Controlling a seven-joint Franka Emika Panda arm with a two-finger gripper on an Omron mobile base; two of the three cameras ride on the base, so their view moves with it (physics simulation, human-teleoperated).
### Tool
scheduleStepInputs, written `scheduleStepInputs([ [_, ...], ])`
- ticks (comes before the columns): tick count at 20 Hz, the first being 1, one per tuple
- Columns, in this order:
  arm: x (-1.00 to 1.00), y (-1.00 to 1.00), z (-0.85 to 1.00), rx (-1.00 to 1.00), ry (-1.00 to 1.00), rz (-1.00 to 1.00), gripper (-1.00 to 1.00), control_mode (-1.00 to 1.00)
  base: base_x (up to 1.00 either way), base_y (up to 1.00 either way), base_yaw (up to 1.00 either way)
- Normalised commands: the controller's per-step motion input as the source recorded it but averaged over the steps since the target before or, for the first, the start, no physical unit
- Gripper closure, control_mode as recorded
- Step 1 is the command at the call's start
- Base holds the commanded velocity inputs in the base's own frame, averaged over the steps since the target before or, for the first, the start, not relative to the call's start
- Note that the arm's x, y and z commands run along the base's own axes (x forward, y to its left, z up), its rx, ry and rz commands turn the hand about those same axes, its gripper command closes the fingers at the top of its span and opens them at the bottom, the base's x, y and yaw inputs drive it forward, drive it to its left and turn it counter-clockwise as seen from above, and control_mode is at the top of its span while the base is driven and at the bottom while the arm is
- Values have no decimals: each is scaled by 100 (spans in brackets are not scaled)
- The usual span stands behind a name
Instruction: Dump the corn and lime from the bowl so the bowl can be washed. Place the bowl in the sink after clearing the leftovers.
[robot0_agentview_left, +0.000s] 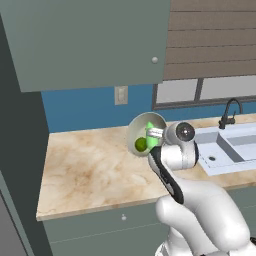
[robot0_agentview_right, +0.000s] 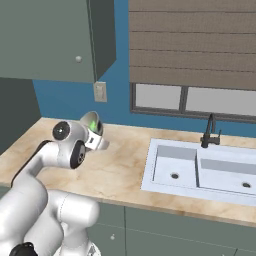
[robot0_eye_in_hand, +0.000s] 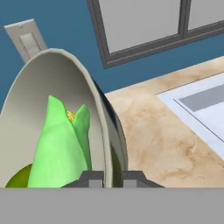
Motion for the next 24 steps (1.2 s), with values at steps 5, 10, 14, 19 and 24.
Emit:
scheduleStepInputs([
  [5,0,24,-2,-12,1,0,100,-100,0,0,0],
  [10,0,8,0,-6,11,0,100,-100,0,0,0],
  [14,0,0,0,-11,18,0,100,-100,0,0,0],
  [19,0,10,-6,-19,11,0,100,-100,0,0,0],
  [24,0,22,-1,-24,4,0,100,-100,0,0,0],
])
